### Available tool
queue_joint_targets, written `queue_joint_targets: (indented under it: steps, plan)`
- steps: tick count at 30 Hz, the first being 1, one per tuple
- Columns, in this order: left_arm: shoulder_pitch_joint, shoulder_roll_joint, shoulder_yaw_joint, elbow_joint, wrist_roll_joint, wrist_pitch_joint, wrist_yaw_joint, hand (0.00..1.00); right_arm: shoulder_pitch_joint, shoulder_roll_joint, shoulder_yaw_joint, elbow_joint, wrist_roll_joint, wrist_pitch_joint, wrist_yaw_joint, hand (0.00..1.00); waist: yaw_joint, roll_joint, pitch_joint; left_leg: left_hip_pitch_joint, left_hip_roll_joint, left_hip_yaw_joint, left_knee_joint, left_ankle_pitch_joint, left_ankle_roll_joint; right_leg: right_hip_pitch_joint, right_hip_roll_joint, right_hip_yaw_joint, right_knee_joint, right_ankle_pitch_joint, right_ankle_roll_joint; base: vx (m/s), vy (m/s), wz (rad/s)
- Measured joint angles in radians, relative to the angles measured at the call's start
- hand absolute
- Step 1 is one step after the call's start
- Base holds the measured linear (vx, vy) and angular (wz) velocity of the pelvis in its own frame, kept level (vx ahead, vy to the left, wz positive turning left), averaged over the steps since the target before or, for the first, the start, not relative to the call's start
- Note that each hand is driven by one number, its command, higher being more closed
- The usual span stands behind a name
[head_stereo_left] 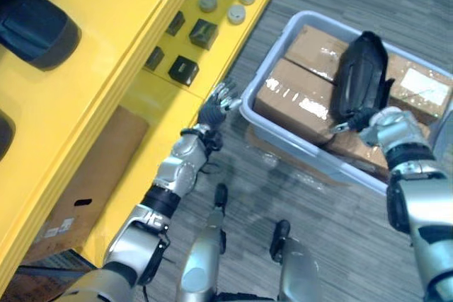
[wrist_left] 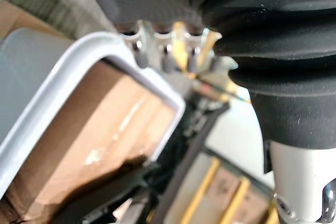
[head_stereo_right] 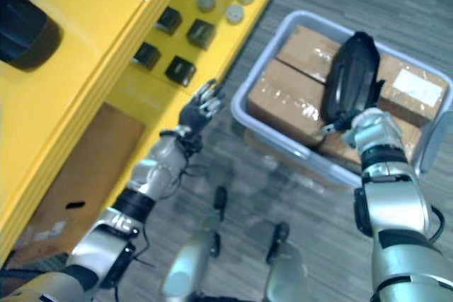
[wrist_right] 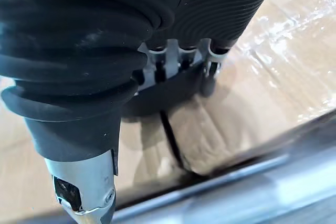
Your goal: Walk over and take plastic housings, then place them on the shelf
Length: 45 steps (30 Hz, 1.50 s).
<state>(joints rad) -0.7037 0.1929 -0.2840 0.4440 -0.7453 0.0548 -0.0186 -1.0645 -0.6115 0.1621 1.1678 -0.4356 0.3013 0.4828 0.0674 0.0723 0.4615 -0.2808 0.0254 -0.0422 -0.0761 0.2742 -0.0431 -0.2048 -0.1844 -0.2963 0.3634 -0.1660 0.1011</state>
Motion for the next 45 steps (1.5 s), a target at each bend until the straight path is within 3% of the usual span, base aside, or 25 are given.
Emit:
queue_joint_targets:
  steps: [12, 14, 17, 20, 23, 25, 27, 30, 35, 39, 45]
  plan:
    - [0.001, 0.037, 0.028, -0.002, 0.009, 0.018, 0.002, 0.00, 0.039, 0.015, 0.139, -0.001, 0.029, -0.038, 0.084, 0.00, -0.003, -0.036, -0.017, 0.006, 0.021, 0.005, -0.001, 0.001, -0.004, 0.016, 0.028, 0.004, -0.033, 0.019, -0.008, 0.02, -0.059, -0.03]
    - [0.002, 0.038, 0.031, -0.002, 0.010, 0.019, 0.002, 0.00, 0.042, 0.015, 0.153, 0.000, 0.066, -0.053, 0.062, 0.00, -0.005, -0.037, -0.016, 0.009, 0.022, 0.008, -0.002, 0.001, -0.004, 0.017, 0.028, 0.005, -0.033, 0.020, -0.008, 0.01, -0.044, -0.06]
    - [0.028, 0.039, 0.032, -0.033, 0.011, 0.019, 0.003, 0.00, 0.074, 0.030, 0.153, -0.052, 0.216, -0.062, -0.110, 0.00, -0.007, -0.040, -0.015, 0.012, 0.024, 0.024, -0.002, 0.001, -0.003, 0.014, 0.029, 0.019, -0.037, 0.022, -0.008, 0.01, -0.037, -0.13]
    - [0.070, 0.034, 0.027, -0.056, 0.018, 0.018, 0.010, 0.00, 0.109, 0.056, 0.101, -0.251, 0.316, -0.071, -0.334, 0.00, -0.030, -0.041, -0.014, 0.011, 0.023, 0.033, -0.002, -0.001, -0.001, 0.011, 0.029, 0.026, -0.047, 0.029, -0.006, 0.03, -0.036, -0.10]
    - [0.084, 0.020, 0.026, -0.066, 0.018, 0.007, 0.042, 0.00, 0.110, 0.085, -0.025, -0.497, 0.344, -0.151, -0.680, 0.00, -0.031, -0.043, -0.013, 0.007, 0.026, 0.056, -0.002, -0.001, 0.001, -0.008, 0.029, 0.052, -0.045, 0.040, -0.005, 0.03, -0.037, -0.19]
    - [0.084, 0.012, 0.026, -0.066, 0.018, 0.003, 0.048, 0.00, 0.109, 0.085, -0.041, -0.529, 0.342, -0.167, -0.746, 0.00, -0.032, -0.043, -0.013, 0.007, 0.025, 0.058, -0.002, -0.001, 0.001, -0.007, 0.029, 0.054, -0.045, 0.042, -0.005, 0.04, -0.035, -0.04]
    - [0.084, -0.006, 0.027, -0.066, 0.019, -0.020, 0.059, 0.00, 0.108, 0.086, -0.073, -0.562, 0.341, -0.197, -0.917, 0.00, -0.036, -0.043, -0.013, 0.007, 0.024, 0.064, -0.002, -0.001, 0.001, -0.011, 0.028, 0.060, -0.041, 0.043, -0.003, 0.04, -0.040, -0.06]
    - [0.084, -0.005, 0.033, -0.066, 0.019, -0.033, 0.069, 0.00, 0.110, 0.087, -0.080, -0.557, 0.349, -0.223, -1.019, 0.00, -0.045, -0.043, -0.013, 0.002, 0.022, 0.080, -0.002, -0.002, 0.002, -0.032, 0.028, 0.076, -0.030, 0.043, -0.003, 0.01, -0.049, -0.14]
    - [0.083, -0.005, 0.033, -0.060, 0.017, -0.041, 0.076, 0.00, 0.109, 0.077, -0.142, -0.479, 0.415, -0.230, -1.068, 0.00, -0.059, -0.043, -0.013, 0.000, 0.018, 0.078, -0.002, -0.002, 0.002, -0.037, 0.025, 0.077, -0.023, 0.043, -0.002, 0.02, -0.048, -0.01]
    - [0.082, -0.004, 0.033, -0.058, 0.008, -0.055, 0.076, 0.00, 0.101, 0.053, -0.148, -0.274, 0.463, -0.134, -1.029, 0.00, -0.053, -0.043, -0.013, -0.003, 0.016, 0.074, -0.002, -0.004, 0.003, -0.038, 0.023, 0.074, -0.022, 0.043, -0.002, 0.02, -0.048, 0.03]
    - [0.058, -0.019, 0.025, -0.021, 0.004, -0.063, 0.073, 0.00, 0.074, 0.022, -0.231, -0.112, 0.529, -0.057, -0.987, 0.00, -0.052, -0.023, -0.003, -0.033, 0.009, 0.048, -0.002, -0.002, 0.001, -0.051, 0.011, 0.049, -0.022, 0.044, 0.001, 0.02, -0.029, 0.11]
